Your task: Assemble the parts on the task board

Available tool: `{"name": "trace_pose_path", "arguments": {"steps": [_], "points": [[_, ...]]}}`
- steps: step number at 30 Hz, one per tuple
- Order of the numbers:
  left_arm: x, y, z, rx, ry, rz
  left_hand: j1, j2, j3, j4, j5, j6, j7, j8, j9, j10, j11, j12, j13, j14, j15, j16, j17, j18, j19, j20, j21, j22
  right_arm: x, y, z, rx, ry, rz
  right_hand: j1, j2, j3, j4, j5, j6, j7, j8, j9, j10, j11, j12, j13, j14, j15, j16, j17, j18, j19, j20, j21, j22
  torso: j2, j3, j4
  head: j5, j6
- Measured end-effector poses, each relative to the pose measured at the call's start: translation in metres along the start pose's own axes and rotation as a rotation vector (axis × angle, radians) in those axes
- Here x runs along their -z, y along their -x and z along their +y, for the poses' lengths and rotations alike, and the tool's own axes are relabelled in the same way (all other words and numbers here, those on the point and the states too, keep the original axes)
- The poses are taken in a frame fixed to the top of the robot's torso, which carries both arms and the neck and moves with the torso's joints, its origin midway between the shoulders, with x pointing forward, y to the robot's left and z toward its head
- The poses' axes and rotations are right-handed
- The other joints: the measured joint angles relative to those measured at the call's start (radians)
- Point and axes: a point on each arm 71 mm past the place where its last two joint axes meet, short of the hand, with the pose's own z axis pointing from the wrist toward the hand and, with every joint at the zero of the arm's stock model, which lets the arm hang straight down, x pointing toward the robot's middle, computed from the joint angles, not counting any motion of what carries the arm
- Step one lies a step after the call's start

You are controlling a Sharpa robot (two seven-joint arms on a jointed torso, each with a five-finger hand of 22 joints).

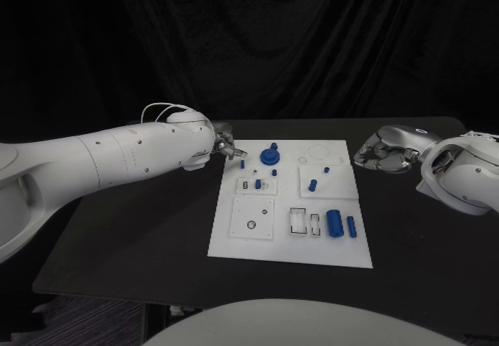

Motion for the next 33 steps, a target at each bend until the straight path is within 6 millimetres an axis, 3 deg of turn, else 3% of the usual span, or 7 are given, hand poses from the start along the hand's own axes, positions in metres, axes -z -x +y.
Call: {"name": "trace_pose_path", "arguments": {"steps": [24,33], "points": [[-0.006,-0.009,-0.005,0.001,-0.021,0.025,0.014,0.002,0.003,-0.003,0.014,0.000,0.000,-0.019,-0.011,0.000,0.000,0.000,0.000,0.000,0.000,0.000,0.000,0.000,-0.007,0.000,-0.018,0.000,0.000,-0.001,0.000,-0.001,-0.001,0.003,0.000,0.000,0.000,0.000,0.000,0.000,0.000,0.000,0.000,0.000,0.000,0.000,0.000,0.000,0.000,0.000,0.000,0.000,0.000,0.000,0.000,0.000,0.000,0.0006,-0.0005,0.002,0.000],[-0.007,-0.011,-0.008,0.001,-0.029,0.028,0.029,0.009,0.003,-0.003,0.038,-0.004,0.004,-0.032,-0.021,0.000,0.000,0.000,0.000,0.000,0.000,0.000,0.000,0.000,-0.011,0.003,-0.023,0.000,0.000,-0.001,0.000,-0.001,0.000,0.005,0.000,0.000,0.000,0.000,0.000,0.000,0.000,0.000,0.000,0.000,0.000,0.000,0.000,0.000,0.000,0.000,0.000,0.000,0.000,0.000,0.000,0.000,-0.001,0.0007,-0.0005,0.001,0.000]]}}
